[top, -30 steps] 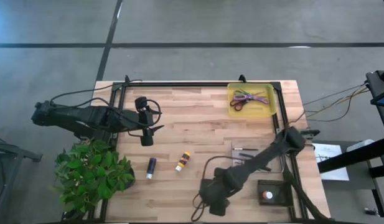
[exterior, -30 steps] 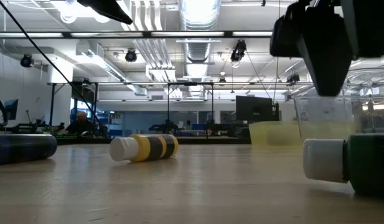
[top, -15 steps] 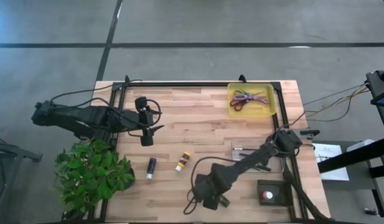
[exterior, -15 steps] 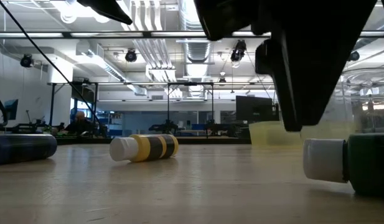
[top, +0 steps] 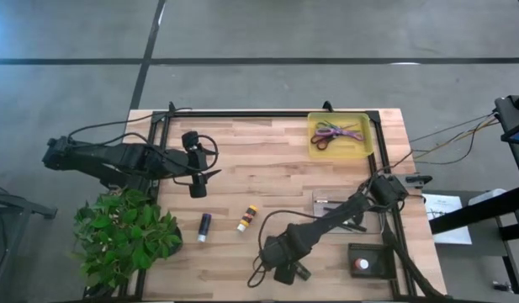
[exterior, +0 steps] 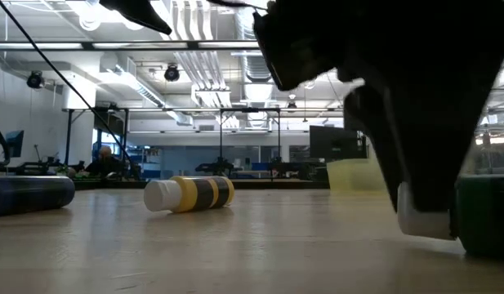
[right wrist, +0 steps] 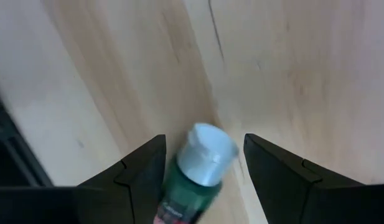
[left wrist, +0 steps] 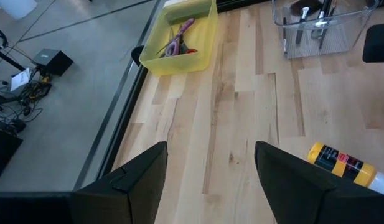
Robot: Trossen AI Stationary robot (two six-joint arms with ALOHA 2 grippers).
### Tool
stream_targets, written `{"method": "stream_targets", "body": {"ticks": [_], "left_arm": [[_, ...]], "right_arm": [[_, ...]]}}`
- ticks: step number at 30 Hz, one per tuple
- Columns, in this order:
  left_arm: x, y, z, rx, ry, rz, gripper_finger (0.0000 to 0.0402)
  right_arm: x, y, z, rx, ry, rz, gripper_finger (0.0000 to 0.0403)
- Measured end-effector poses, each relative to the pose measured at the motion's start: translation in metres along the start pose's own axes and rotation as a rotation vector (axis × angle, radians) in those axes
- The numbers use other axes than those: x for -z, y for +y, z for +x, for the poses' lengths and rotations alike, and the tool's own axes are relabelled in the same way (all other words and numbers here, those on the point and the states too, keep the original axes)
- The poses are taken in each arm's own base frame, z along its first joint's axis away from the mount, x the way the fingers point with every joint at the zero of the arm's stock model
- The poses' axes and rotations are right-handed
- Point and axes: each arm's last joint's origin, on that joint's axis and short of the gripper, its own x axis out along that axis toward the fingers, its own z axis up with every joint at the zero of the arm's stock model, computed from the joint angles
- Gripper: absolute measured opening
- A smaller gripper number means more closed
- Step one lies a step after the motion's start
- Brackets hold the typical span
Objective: Pick & Place Paint Supplies
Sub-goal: Put the green acrylic paint bottle into the black bin
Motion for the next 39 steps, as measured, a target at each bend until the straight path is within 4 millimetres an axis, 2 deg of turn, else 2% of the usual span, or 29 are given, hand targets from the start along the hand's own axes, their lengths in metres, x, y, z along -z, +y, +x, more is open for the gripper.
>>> {"method": "stream_targets", "body": {"ticks": [5,14,18,24,32,39], "left_arm": [[0.000,0.000,0.000,0.000,0.000,0.000,0.0248],[0.000,0.000,0.000,0.000,0.000,0.000,0.0248],[0.000,0.000,0.000,0.000,0.000,0.000,0.0248],[0.000,0.000,0.000,0.000,0.000,0.000,0.0248],[0.000,0.000,0.000,-0.001,0.000,0.003,0.0248],[0.000,0.000,0.000,0.001,0.000,0.003,0.0248]], "right_arm": [[0.006,-0.009,0.012,0.026,0.046,0.008,0.0216],[0.006,-0.010,0.015,0.007,0.036,-0.002,0.0216],[0.007,-0.010,0.006,0.013,0.014,0.000,0.0216],[0.016,-0.013,-0.032,0.067,-0.095,0.063,0.0216],[0.039,-0.009,-0.032,0.085,-0.084,0.158,0.0216],[0.035,-0.005,-0.026,-0.006,-0.092,0.202,0.0216]]}}
